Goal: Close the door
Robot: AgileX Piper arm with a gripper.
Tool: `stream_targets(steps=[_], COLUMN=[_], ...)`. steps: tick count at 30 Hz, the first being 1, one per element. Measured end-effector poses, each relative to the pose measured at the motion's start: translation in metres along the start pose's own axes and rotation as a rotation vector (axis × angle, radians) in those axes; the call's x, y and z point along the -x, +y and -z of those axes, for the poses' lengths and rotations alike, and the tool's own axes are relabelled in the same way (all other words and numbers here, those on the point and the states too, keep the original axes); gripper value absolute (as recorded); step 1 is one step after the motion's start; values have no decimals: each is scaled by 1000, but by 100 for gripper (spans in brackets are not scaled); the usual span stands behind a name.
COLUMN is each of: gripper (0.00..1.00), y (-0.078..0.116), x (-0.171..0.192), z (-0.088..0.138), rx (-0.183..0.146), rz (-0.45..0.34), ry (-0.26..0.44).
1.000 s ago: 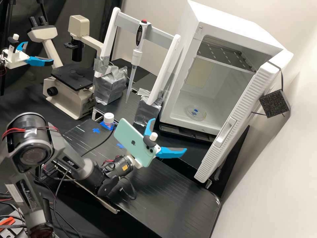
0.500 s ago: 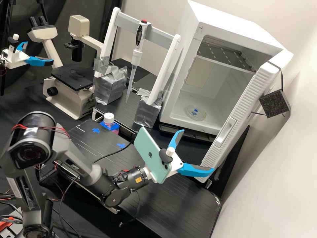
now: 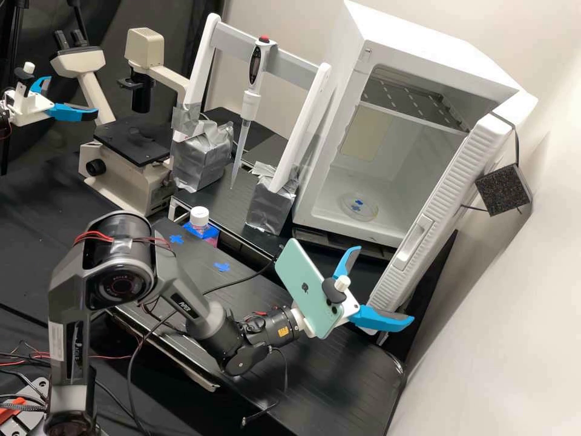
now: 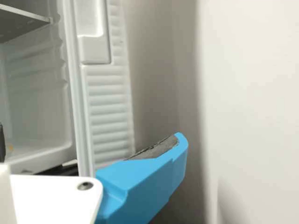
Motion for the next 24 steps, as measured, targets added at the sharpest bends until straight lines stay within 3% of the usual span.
stream_targets(steps=[6, 14, 24], gripper=[100, 100, 100], y=[-9, -9, -24], x=[-8, -6, 30], z=[0, 2, 49], rx=[-7, -62, -90], rz=[30, 39, 131], ry=[15, 21, 110])
